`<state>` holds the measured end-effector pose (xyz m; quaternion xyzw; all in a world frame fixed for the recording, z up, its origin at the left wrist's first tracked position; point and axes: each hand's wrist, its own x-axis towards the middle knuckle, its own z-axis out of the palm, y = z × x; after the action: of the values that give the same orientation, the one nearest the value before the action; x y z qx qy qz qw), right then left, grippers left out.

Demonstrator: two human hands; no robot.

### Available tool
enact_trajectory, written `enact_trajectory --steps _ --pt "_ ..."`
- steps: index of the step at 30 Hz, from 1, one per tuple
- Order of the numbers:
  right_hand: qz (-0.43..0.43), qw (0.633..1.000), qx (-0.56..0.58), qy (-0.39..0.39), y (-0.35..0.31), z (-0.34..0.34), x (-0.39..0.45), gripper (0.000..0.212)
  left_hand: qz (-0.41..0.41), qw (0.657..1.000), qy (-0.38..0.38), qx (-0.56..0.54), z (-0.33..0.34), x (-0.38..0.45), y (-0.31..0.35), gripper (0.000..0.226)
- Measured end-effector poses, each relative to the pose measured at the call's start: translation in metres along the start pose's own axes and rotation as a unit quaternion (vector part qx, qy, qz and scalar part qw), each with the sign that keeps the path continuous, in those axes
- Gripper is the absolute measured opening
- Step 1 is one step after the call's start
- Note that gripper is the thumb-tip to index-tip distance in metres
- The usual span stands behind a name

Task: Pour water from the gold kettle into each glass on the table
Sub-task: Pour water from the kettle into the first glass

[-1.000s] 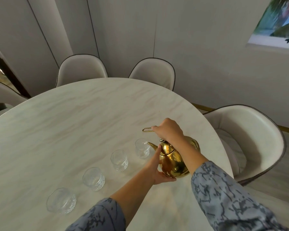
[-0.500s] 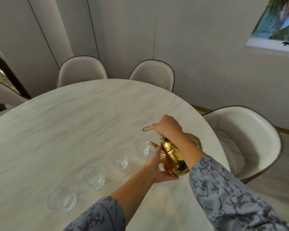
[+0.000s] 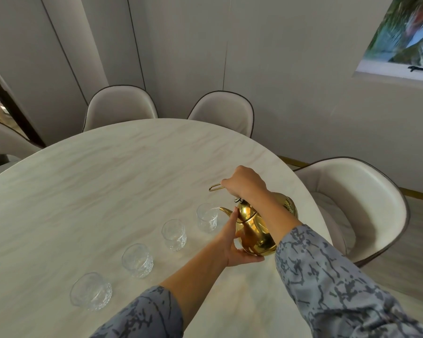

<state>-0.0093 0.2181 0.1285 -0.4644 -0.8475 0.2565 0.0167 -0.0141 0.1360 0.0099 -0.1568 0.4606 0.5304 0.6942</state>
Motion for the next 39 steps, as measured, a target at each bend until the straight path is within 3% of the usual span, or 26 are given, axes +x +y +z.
enact_trajectory --steps 22,30,39 --pt "-0.007 1.0 -0.011 0.013 0.001 -0.006 0.0 0.019 -0.003 1.0 -0.007 0.018 0.008 -0.017 -0.001 0.097" --pt "0.005 0.999 0.034 0.021 0.015 0.014 0.005 0.025 0.021 0.997 0.043 0.065 -0.006 -0.006 0.001 0.106" --pt "0.014 0.992 0.117 0.05 0.041 0.043 -0.002 0.046 0.063 0.985 0.086 0.133 -0.02 -0.01 -0.003 0.107"
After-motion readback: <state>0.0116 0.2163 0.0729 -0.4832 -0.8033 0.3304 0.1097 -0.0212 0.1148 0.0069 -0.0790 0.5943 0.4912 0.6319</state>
